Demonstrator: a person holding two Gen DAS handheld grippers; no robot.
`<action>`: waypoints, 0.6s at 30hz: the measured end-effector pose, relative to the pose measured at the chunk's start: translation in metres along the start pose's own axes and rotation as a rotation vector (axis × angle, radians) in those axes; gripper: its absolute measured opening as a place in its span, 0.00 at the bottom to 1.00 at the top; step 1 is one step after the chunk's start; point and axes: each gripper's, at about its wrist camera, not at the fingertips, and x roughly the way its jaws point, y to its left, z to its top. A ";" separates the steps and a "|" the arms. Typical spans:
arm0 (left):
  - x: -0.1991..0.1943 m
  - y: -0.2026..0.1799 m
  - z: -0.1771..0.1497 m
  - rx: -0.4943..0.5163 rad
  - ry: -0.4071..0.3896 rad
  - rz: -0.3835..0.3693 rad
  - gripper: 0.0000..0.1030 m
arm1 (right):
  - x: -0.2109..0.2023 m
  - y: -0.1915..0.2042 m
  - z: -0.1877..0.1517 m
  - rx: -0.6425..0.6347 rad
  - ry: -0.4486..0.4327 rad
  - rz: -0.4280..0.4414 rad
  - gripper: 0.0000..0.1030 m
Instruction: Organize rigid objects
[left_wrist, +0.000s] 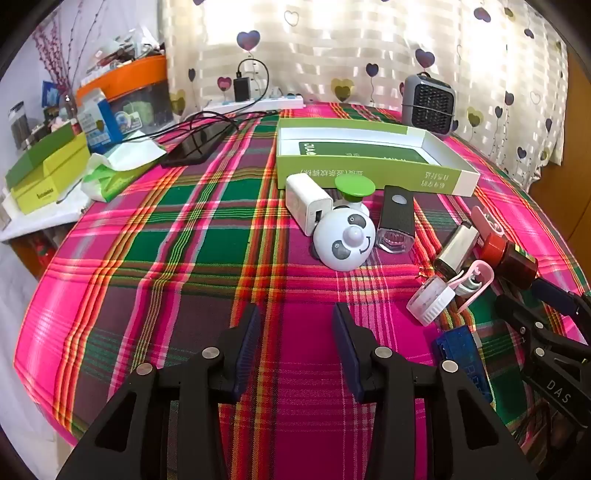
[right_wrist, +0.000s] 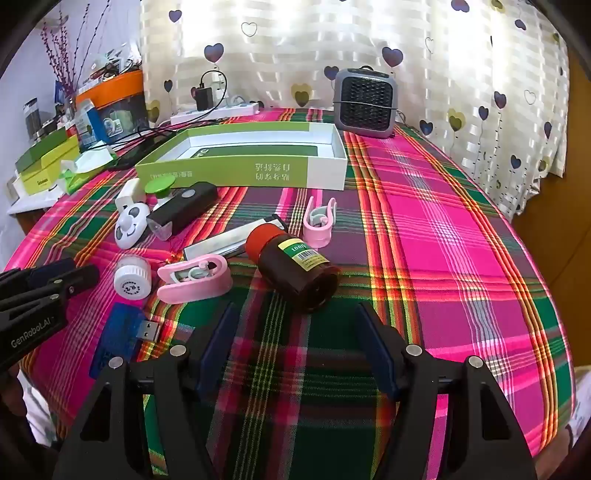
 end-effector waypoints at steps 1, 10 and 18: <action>0.000 0.000 0.000 0.002 -0.001 0.003 0.38 | 0.000 0.000 0.000 -0.003 -0.001 -0.004 0.64; 0.000 0.000 0.000 0.002 0.000 0.002 0.38 | 0.000 0.001 0.001 -0.002 0.003 -0.004 0.64; 0.000 0.000 0.000 0.002 -0.001 0.002 0.38 | -0.001 0.000 -0.001 0.001 -0.009 -0.004 0.64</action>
